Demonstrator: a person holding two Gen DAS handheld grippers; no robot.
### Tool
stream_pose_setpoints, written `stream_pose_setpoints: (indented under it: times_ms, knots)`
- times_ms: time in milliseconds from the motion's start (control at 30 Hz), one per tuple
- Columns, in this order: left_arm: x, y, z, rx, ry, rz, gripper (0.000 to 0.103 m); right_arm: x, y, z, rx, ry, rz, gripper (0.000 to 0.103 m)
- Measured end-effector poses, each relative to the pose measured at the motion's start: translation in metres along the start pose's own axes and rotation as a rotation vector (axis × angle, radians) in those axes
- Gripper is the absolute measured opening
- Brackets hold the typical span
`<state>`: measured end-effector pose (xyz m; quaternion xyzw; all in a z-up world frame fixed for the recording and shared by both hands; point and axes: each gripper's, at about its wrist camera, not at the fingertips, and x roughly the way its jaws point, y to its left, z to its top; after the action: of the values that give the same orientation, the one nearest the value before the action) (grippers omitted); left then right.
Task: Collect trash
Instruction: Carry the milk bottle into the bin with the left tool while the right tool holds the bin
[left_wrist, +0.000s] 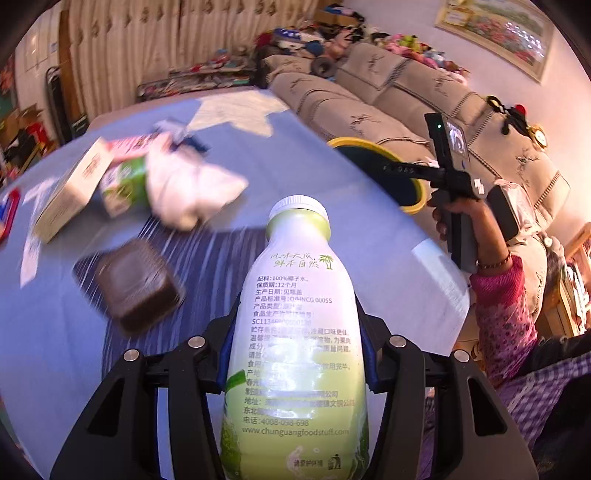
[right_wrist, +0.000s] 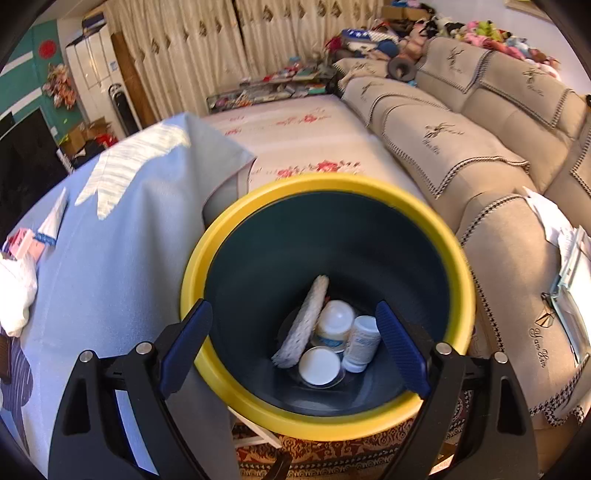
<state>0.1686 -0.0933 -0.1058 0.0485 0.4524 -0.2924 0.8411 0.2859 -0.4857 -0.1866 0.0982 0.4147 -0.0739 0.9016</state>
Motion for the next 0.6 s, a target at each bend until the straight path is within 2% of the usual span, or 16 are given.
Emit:
stream_pose_setpoints:
  times_ms: [267, 467, 600]
  knots:
    - [0.061, -0.04, 0.087, 0.088, 0.009, -0.067, 0.051, -0.027, -0.043, -0.005, 0.07, -0.052, -0.043, 0.085]
    - [0.124, -0.076, 0.157, 0.127, 0.027, -0.093, 0.051, -0.026, -0.078, -0.015, 0.133, -0.039, -0.063, 0.085]
    - [0.172, -0.099, 0.19, 0.126, 0.073, -0.101, 0.051, -0.02, -0.096, -0.024, 0.166, -0.014, -0.069, 0.085]
